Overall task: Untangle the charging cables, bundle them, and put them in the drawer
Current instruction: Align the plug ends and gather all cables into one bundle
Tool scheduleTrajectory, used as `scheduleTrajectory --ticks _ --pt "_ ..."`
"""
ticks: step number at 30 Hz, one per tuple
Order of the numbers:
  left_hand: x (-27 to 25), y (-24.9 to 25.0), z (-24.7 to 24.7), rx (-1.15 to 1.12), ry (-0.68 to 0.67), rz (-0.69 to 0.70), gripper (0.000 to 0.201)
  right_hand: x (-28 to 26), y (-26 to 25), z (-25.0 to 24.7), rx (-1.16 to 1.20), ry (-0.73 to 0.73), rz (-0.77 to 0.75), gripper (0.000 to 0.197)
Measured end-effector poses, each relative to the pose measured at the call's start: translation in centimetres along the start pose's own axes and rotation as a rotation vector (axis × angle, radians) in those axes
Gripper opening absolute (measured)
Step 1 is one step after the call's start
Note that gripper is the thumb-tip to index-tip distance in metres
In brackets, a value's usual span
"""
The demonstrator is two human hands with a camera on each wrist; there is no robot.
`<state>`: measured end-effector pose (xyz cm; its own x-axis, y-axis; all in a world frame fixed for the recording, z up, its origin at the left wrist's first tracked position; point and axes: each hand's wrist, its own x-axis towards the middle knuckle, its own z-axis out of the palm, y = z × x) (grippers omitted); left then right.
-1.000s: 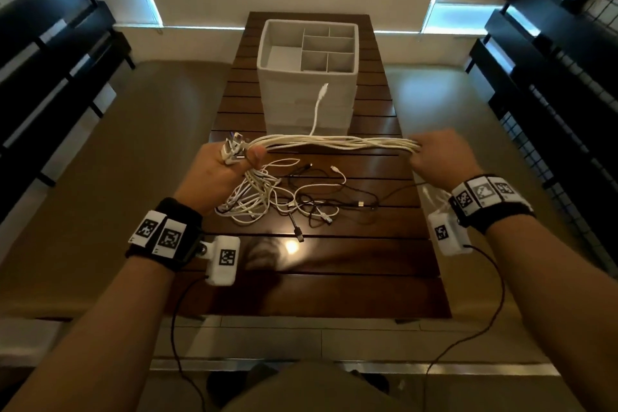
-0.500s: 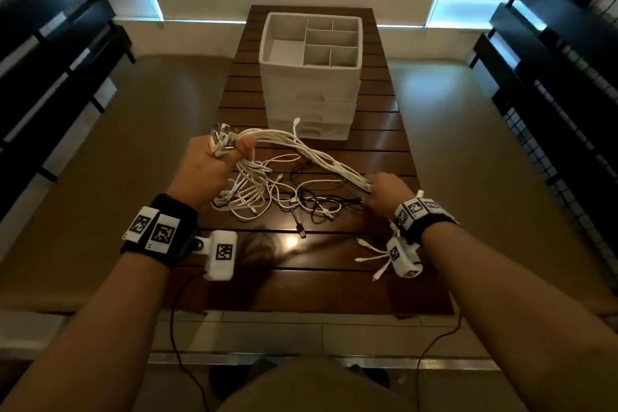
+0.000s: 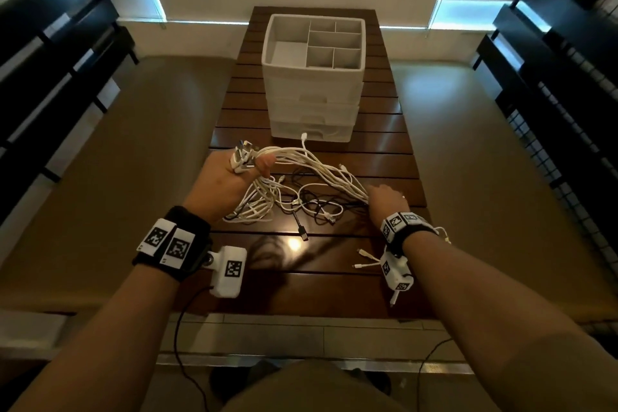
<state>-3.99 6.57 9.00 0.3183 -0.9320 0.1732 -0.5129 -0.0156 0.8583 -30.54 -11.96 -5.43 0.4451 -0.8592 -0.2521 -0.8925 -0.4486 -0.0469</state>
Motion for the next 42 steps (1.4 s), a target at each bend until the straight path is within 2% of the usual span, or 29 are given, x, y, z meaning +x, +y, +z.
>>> scheduleTrajectory --ticks 5,9,11,15,19,25,27,31,34,35,38,40,42 --pt "-0.3 -0.1 0.1 -0.011 0.01 -0.01 0.039 1.2 -1.5 -0.4 0.158 0.052 0.066 0.017" --pt "0.0 -0.3 -1.5 -0.054 0.088 -0.023 0.041 2.3 -2.4 -1.6 0.341 0.159 0.109 0.01" --pt "0.1 -0.2 -1.8 -0.048 0.092 -0.017 0.041 2.0 -2.4 -1.4 0.324 0.105 0.114 0.007" --pt "0.0 -0.6 -1.3 -0.011 0.055 -0.013 0.04 1.3 -2.2 -0.3 0.295 0.036 0.111 0.025" --pt "-0.4 -0.1 -0.7 0.002 0.029 0.014 0.041 1.0 -1.7 0.0 0.233 0.05 0.134 0.019" --pt "-0.4 0.2 -1.4 -0.085 0.083 -0.02 0.038 1.1 -1.3 -2.3 0.364 0.269 0.072 0.008" --pt "-0.2 0.6 -1.4 -0.07 0.091 -0.011 0.037 1.0 -0.9 -2.9 0.37 0.277 0.005 0.009" --pt "0.1 0.4 -1.5 -0.106 0.104 0.013 0.039 0.7 -0.2 -3.6 0.532 0.438 -0.067 0.012" --pt "0.4 0.4 -1.1 -0.112 0.112 0.01 0.039 0.2 0.3 -5.0 0.634 0.546 -0.036 0.02" --pt "0.5 0.5 -0.9 -0.109 0.102 0.012 0.039 0.1 0.4 -5.5 0.62 0.541 -0.048 0.022" --pt "0.5 0.4 -0.2 -0.086 0.054 0.015 0.039 -0.4 1.2 -6.1 0.389 0.377 -0.015 0.022" --pt "0.5 0.1 0.0 -0.093 0.023 0.011 0.04 -1.2 2.2 -6.2 0.277 0.401 0.127 0.021" --pt "0.3 0.2 0.3 -0.057 -0.064 0.003 0.04 -1.9 3.4 -6.7 0.187 0.474 0.26 0.018"
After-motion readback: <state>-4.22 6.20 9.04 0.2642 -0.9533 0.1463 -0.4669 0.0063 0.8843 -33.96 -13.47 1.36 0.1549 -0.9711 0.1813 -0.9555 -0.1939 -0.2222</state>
